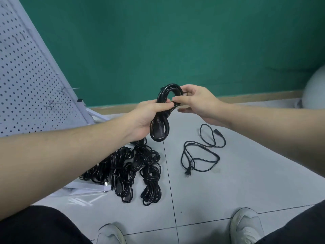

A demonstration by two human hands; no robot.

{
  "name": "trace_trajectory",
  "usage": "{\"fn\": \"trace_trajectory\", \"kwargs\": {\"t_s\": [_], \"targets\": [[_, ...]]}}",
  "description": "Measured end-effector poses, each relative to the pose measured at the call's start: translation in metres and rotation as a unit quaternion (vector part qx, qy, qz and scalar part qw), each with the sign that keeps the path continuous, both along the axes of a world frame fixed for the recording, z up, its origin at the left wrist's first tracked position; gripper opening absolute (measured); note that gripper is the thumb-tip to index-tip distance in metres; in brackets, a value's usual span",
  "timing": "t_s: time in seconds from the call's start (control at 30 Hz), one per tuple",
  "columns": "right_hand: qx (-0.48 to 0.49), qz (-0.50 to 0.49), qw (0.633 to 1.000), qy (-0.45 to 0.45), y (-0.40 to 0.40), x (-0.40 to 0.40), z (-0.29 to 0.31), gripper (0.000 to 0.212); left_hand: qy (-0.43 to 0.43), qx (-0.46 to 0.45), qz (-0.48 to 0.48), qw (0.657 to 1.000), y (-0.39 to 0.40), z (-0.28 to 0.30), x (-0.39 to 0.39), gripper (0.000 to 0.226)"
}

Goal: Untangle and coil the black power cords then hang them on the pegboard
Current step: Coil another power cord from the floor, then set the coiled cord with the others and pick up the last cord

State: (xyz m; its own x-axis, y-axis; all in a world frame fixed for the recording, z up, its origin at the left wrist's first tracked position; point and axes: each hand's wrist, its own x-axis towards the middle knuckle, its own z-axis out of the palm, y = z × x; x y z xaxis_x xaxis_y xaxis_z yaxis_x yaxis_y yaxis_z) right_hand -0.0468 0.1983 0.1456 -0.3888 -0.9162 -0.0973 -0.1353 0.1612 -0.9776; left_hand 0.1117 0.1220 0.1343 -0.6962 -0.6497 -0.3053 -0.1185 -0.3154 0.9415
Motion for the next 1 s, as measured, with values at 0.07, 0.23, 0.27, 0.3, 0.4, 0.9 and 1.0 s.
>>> {"fn": "trace_trajectory", "kwargs": {"t_s": [0.07,0.23,0.27,0.3,0.4,0.9,1.0], "targets": [[0.035,0.012,0.999,0.001,-0.007,-0.004,-0.014,0.022,-0.018,0.036,-0.026,0.999,-0.009,-0.012,0.000,0.034],[0.107,0.058,0.992,-0.028,-0.026,-0.010,-0.060,0.011,-0.062,0.107,0.038,0.992,-0.033,-0.071,-0.004,0.034],[0.118,0.062,0.990,-0.036,-0.030,-0.011,-0.071,0.011,-0.074,0.102,0.046,0.991,-0.035,-0.081,-0.003,0.031],[0.131,0.065,0.988,-0.043,-0.035,-0.012,-0.082,0.011,-0.090,0.092,0.052,0.990,-0.038,-0.091,-0.001,0.030],[0.178,0.073,0.978,-0.073,-0.054,-0.013,-0.116,0.012,-0.125,0.068,0.078,0.987,-0.047,-0.119,0.005,0.028],[0.380,0.163,0.910,-0.019,-0.077,-0.020,-0.252,0.024,-0.399,-0.079,0.050,0.912,-0.108,-0.237,0.049,0.016],[0.383,0.161,0.910,-0.008,-0.068,-0.030,-0.249,0.019,-0.407,-0.119,0.034,0.905,-0.111,-0.229,0.048,0.033]]}}
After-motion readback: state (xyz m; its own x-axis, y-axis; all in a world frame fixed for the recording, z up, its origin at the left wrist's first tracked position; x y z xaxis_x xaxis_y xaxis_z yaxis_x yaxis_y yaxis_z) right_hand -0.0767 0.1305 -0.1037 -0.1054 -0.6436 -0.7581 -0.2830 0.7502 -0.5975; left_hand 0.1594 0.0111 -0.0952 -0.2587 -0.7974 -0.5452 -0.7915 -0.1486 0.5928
